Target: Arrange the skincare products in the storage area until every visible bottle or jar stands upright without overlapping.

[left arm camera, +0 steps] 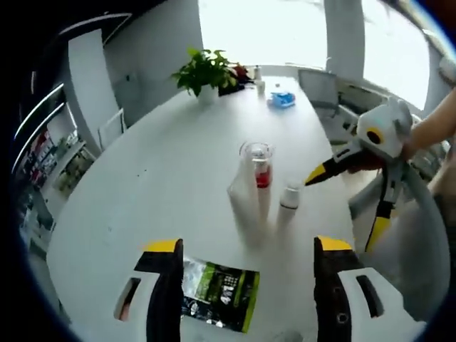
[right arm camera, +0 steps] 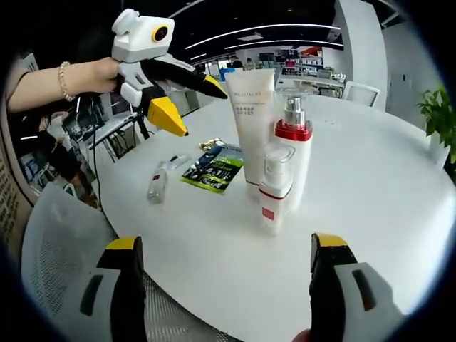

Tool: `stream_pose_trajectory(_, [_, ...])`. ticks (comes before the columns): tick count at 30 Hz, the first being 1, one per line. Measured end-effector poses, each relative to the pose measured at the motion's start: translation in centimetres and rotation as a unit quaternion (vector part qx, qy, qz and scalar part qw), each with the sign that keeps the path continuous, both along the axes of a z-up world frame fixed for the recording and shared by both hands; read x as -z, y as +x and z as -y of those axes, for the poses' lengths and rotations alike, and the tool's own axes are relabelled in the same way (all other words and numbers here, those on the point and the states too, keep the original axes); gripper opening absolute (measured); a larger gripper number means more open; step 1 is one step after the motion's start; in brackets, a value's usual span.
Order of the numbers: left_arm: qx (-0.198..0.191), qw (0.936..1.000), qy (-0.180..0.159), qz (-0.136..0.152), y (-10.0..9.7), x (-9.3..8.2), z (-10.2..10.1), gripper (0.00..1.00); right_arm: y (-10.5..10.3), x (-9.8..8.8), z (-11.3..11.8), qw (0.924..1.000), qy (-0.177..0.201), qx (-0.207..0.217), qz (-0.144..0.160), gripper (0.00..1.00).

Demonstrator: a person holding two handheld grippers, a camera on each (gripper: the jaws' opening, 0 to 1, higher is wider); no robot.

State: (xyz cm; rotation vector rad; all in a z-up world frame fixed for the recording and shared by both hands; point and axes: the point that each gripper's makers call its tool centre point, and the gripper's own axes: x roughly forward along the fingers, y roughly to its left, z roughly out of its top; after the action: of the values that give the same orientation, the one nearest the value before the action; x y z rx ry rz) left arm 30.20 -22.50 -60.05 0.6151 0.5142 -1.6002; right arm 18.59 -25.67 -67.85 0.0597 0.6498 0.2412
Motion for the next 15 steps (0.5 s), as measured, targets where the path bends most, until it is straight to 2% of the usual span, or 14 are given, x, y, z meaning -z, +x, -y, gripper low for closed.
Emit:
stream_pose_trajectory(5, [-0.057, 0.9974, -0.027, -0.035, 0.0, -0.2, -2.0, 0.83, -0.1, 0.1, -0.4, 1.0, -0.001, -0.009, -0.001, 0.98])
stream_pose_trajectory(10, [-0.097, 0.9937, -0.034, -0.045, 0.0, 0.2, -4.3, 0.92, -0.1, 0.0, -0.5, 0.9999, 0.002, -0.012, 0.001, 0.98])
stream_pose_trajectory(15, [-0.137, 0.9885, -0.032, -0.054, 0.1, 1.1, -7.1, 0.95, 0.0, -0.2, -0.6, 0.9999, 0.011, -0.012, 0.006, 0.97])
